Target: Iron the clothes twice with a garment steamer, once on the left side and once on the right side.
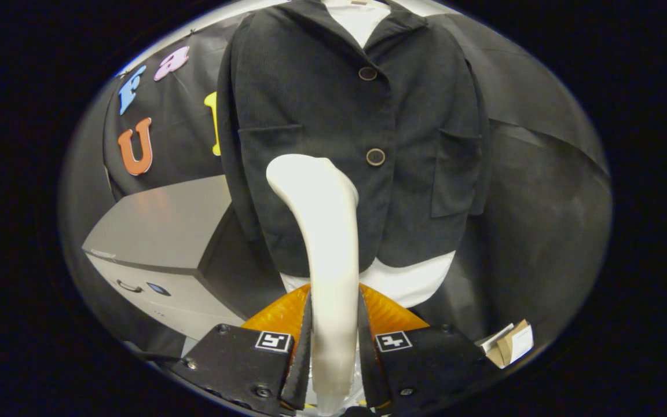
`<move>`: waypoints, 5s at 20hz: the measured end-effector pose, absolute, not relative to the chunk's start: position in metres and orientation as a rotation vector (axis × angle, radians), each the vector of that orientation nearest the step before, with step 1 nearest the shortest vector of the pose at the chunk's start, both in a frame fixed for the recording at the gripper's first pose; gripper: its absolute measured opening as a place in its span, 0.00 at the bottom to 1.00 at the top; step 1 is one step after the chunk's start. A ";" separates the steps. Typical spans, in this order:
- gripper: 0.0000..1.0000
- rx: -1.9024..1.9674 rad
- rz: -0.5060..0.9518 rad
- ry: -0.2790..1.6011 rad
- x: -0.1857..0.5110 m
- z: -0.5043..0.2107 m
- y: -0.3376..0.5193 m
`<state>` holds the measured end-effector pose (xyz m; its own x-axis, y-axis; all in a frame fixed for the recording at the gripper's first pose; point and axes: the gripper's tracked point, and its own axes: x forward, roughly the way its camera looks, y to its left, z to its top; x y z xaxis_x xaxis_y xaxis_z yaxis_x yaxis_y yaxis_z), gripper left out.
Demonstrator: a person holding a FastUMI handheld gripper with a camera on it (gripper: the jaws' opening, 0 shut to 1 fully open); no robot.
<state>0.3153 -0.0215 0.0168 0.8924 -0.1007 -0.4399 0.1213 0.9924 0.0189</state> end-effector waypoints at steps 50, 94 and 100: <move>0.40 0.290 -0.227 -0.042 0.319 0.342 -0.189; 0.40 0.139 -0.269 0.191 0.338 0.198 -0.138; 0.40 0.112 -0.272 0.218 0.339 0.174 -0.133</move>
